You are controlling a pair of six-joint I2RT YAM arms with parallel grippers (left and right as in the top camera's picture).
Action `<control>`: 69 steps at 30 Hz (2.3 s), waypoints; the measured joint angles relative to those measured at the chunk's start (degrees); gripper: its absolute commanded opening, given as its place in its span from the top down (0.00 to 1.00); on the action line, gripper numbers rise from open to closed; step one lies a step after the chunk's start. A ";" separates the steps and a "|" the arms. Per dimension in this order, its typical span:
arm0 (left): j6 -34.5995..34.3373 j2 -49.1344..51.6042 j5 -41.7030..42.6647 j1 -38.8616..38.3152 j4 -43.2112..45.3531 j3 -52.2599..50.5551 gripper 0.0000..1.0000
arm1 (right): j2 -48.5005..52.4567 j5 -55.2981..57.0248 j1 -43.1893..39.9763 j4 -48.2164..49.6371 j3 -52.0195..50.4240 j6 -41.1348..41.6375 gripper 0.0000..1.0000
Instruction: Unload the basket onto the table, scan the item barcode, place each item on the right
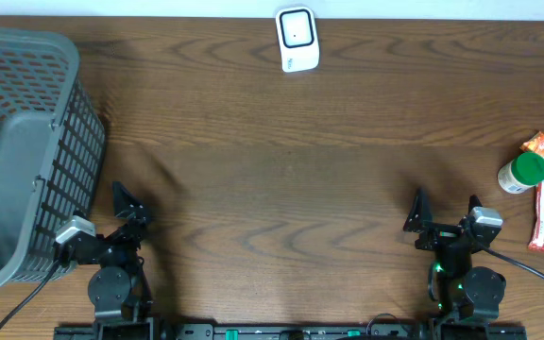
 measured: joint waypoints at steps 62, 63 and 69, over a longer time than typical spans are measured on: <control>3.02 -2.14 5.95 3.08 -4.98 -0.57 0.02 | 0.00 0.00 0.00 0.00 0.00 0.00 0.01; 3.02 -2.14 5.95 3.08 -4.98 -0.57 0.02 | 0.00 0.00 0.00 0.00 0.00 0.00 0.01; 3.06 -2.14 5.97 3.08 -5.01 -0.57 0.02 | 0.00 0.00 0.00 0.00 0.00 0.00 0.01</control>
